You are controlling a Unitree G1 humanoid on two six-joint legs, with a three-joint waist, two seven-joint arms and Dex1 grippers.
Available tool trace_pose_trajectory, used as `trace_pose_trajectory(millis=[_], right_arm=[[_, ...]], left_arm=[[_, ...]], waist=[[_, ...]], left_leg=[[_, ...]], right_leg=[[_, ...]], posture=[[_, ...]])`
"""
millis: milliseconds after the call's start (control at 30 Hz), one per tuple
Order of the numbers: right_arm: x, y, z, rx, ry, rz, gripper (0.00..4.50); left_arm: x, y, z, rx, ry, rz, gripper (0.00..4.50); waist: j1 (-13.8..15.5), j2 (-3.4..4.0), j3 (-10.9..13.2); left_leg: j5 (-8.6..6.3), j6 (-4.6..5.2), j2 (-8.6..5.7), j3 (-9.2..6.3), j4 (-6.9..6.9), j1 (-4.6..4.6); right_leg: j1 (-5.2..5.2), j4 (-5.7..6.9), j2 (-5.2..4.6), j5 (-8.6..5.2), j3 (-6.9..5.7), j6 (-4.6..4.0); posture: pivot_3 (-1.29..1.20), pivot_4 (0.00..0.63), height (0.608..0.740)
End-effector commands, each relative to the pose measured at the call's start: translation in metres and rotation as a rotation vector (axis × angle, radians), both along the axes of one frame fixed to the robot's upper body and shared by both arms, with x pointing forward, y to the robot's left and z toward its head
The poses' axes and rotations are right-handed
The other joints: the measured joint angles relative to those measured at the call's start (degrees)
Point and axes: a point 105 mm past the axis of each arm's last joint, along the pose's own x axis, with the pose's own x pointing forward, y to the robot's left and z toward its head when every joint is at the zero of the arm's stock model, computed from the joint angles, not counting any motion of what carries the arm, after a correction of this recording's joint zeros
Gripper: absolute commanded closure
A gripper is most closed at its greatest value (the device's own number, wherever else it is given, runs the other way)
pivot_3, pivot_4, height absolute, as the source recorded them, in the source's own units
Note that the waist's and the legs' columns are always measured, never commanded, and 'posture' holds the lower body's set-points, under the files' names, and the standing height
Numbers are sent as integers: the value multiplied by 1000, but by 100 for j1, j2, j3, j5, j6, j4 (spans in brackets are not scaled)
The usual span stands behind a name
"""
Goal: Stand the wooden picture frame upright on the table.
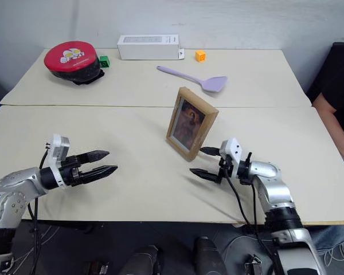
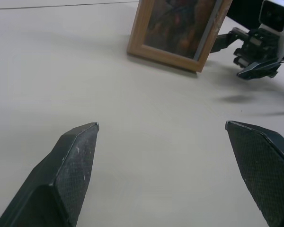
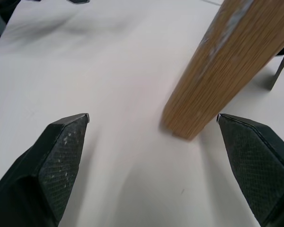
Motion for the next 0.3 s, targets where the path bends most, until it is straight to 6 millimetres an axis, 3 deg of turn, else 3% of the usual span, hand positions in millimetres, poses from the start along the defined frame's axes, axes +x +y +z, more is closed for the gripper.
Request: trace_pose_trajectory(millis=[33,133,300], right_arm=[[-12,-31,15,-88,-136,-39,34],[-33,-50,21,-210,-315,-19,34],[-55,-69,15,-267,-313,-50,34]], left_arm=[[-5,23,0,144,-105,38,0],[-14,37,-4,259,-173,44,0],[-25,58,-7,382,-247,89,0]], waist=[[4,1,0],[21,1,1],[22,1,1]], left_leg=[[0,0,0,1,0,1],[-3,1,1,1,-4,2],[-7,2,6,2,-7,7]], right_leg=[[1,-18,0,0,0,0],[4,-28,0,0,0,0],[9,-31,2,0,1,0]], posture=[[0,150,740],[0,150,740],[0,150,740]])
